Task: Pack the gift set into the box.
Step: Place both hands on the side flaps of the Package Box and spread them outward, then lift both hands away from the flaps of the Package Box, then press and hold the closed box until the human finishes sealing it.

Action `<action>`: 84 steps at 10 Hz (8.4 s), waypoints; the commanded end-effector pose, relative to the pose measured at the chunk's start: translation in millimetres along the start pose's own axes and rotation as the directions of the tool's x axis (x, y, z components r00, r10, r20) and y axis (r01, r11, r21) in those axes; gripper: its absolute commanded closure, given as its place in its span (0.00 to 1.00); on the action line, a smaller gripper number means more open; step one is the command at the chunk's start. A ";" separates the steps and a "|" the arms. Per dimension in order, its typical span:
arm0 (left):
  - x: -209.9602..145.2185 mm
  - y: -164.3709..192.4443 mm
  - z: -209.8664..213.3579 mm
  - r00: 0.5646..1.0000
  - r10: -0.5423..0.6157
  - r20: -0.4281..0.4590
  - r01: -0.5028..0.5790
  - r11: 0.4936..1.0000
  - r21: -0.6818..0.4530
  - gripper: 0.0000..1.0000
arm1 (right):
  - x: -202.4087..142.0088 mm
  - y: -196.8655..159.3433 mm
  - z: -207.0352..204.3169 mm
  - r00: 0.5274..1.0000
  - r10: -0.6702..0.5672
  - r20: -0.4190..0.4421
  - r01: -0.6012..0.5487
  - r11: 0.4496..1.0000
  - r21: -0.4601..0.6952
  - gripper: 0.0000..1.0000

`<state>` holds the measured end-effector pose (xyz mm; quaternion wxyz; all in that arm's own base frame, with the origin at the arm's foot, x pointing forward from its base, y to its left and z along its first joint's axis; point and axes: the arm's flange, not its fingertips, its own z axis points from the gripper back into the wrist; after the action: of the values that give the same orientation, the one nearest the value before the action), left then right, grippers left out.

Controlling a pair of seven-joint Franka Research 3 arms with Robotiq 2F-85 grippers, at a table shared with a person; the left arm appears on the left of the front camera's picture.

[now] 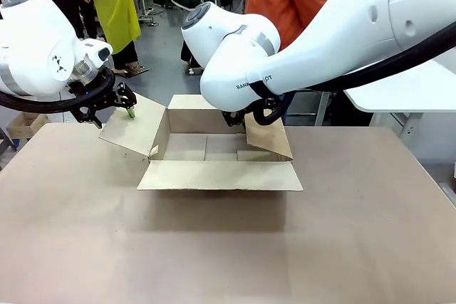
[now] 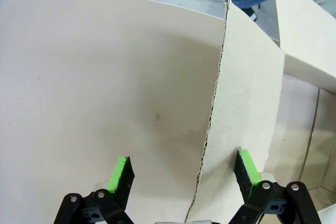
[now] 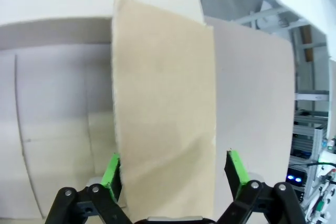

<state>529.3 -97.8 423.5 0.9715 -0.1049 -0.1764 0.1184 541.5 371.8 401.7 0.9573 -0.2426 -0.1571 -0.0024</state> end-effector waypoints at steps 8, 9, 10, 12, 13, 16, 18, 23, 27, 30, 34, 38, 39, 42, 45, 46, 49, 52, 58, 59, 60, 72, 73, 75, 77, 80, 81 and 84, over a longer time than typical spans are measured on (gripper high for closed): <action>-1.8 -1.5 1.7 1.000 0.011 0.006 -0.011 1.000 0.018 0.00 | -11.0 -135.2 3.1 0.970 -0.231 -0.078 0.240 0.960 0.143 0.00; -1.8 -1.5 1.7 1.000 0.011 0.006 -0.011 1.000 0.018 0.00 | -11.3 -163.5 -13.4 0.961 -0.256 -0.107 0.274 0.932 0.238 0.00; -1.8 -1.5 1.7 1.000 0.011 0.006 -0.011 1.000 0.018 0.00 | -10.6 -187.9 -35.5 0.950 -0.269 -0.158 0.308 0.882 0.356 0.00; -1.8 -1.5 1.7 1.000 0.011 0.006 -0.011 1.000 0.018 0.00 | -17.0 -218.9 -76.6 0.942 -0.262 -0.210 0.336 0.734 0.590 0.00; -1.8 -1.5 1.7 1.000 0.011 0.006 -0.011 1.000 0.018 0.00 | -23.6 -231.1 -98.9 0.925 -0.297 -0.239 0.381 0.693 0.612 0.00; -1.8 -1.5 1.7 1.000 0.011 0.006 -0.011 1.000 0.018 0.00 | -15.2 -233.9 -107.7 0.900 -0.379 -0.216 0.430 0.685 0.588 0.00; -1.8 -1.5 1.7 1.000 0.011 0.006 -0.011 1.000 0.018 0.00 | -15.2 -233.9 -107.7 0.900 -0.379 -0.216 0.430 0.685 0.588 0.00; -1.8 -1.5 1.7 1.000 0.011 0.006 -0.011 1.000 0.018 0.00 | -15.2 -233.9 -107.7 0.900 -0.379 -0.216 0.430 0.685 0.588 0.00; -1.8 -1.5 1.7 1.000 0.011 0.006 -0.011 1.000 0.018 0.00 | -15.2 -233.9 -107.7 0.900 -0.379 -0.216 0.430 0.685 0.588 0.00; -1.8 -1.5 1.7 1.000 0.011 0.006 -0.011 1.000 0.018 0.00 | -15.2 -233.9 -107.7 0.900 -0.379 -0.216 0.430 0.685 0.588 0.00; -1.8 -1.5 1.7 1.000 0.011 0.006 -0.011 1.000 0.018 0.00 | -15.2 -233.9 -107.7 0.900 -0.379 -0.216 0.430 0.685 0.588 0.00; -1.8 -1.5 1.7 1.000 0.011 0.006 -0.011 1.000 0.018 0.00 | -15.2 -233.9 -107.7 0.900 -0.379 -0.216 0.430 0.685 0.588 0.00; -1.8 -1.5 1.7 1.000 0.011 0.006 -0.011 1.000 0.018 0.00 | -15.2 -233.9 -107.7 0.900 -0.379 -0.216 0.430 0.685 0.588 0.00; -1.8 -1.5 1.7 1.000 0.011 0.006 -0.011 1.000 0.018 0.00 | -15.2 -233.9 -107.7 0.900 -0.379 -0.216 0.430 0.685 0.588 0.00; -1.8 -1.5 1.7 1.000 0.011 0.006 -0.011 1.000 0.018 0.00 | -15.2 -233.9 -107.7 0.900 -0.379 -0.216 0.430 0.685 0.588 0.00; -1.8 -1.5 1.7 1.000 0.011 0.006 -0.011 1.000 0.018 0.00 | -15.2 -233.9 -107.7 0.900 -0.379 -0.216 0.430 0.685 0.588 0.00; -1.8 -1.5 1.7 1.000 0.011 0.006 -0.011 1.000 0.018 0.00 | -15.2 -233.9 -107.7 0.900 -0.379 -0.216 0.430 0.685 0.588 0.00; 0.0 -0.2 0.2 1.000 0.000 0.000 0.000 1.000 0.000 0.00 | -18.0 -234.0 -112.3 0.906 -0.368 -0.210 0.417 0.680 0.604 0.00; 20.9 187.5 78.8 0.947 -0.047 -0.319 -0.299 0.239 -0.924 0.00 | -119.7 -444.8 -128.1 0.915 -0.194 -0.353 0.292 -0.286 0.913 0.00; 19.7 226.2 64.4 0.947 0.038 -0.319 -0.321 0.130 -0.938 0.00 | -143.1 -455.7 -164.2 0.861 -0.237 -0.450 0.347 -0.372 0.861 0.00; 19.4 249.9 49.3 0.928 0.082 -0.364 -0.370 0.073 -0.926 0.00 | -157.1 -459.5 -194.1 0.814 -0.253 -0.523 0.382 -0.444 0.810 0.00; -3.8 248.8 86.3 0.987 0.081 -0.136 -0.156 0.336 -0.929 0.00 | -169.5 -473.1 -149.5 0.858 -0.305 -0.414 0.298 -0.361 0.884 0.00; -3.8 248.8 86.3 0.987 0.081 -0.136 -0.156 0.336 -0.929 0.00 | -169.5 -473.1 -149.5 0.858 -0.305 -0.414 0.298 -0.361 0.884 0.00; -3.8 248.8 86.3 0.987 0.081 -0.136 -0.156 0.336 -0.929 0.00 | -169.5 -473.1 -149.5 0.858 -0.305 -0.414 0.298 -0.361 0.884 0.00; -3.8 248.8 86.3 0.987 0.081 -0.136 -0.156 0.336 -0.929 0.00 | -169.5 -473.1 -149.5 0.858 -0.305 -0.414 0.298 -0.361 0.884 0.00; -3.8 248.8 86.3 0.987 0.081 -0.136 -0.156 0.336 -0.929 0.00 | -169.5 -473.1 -149.5 0.858 -0.305 -0.414 0.298 -0.361 0.884 0.00; -3.8 248.8 86.3 0.987 0.081 -0.136 -0.156 0.336 -0.929 0.00 | -169.5 -473.1 -149.5 0.858 -0.305 -0.414 0.298 -0.361 0.884 0.00; -3.8 248.8 86.3 0.987 0.081 -0.136 -0.156 0.336 -0.929 0.00 | -169.5 -473.1 -149.5 0.858 -0.305 -0.414 0.298 -0.361 0.884 0.00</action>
<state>449.3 152.4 440.4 0.7295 -0.6593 -0.1703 0.0648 387.8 -127.7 443.0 0.7265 0.6557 -0.1592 -0.1302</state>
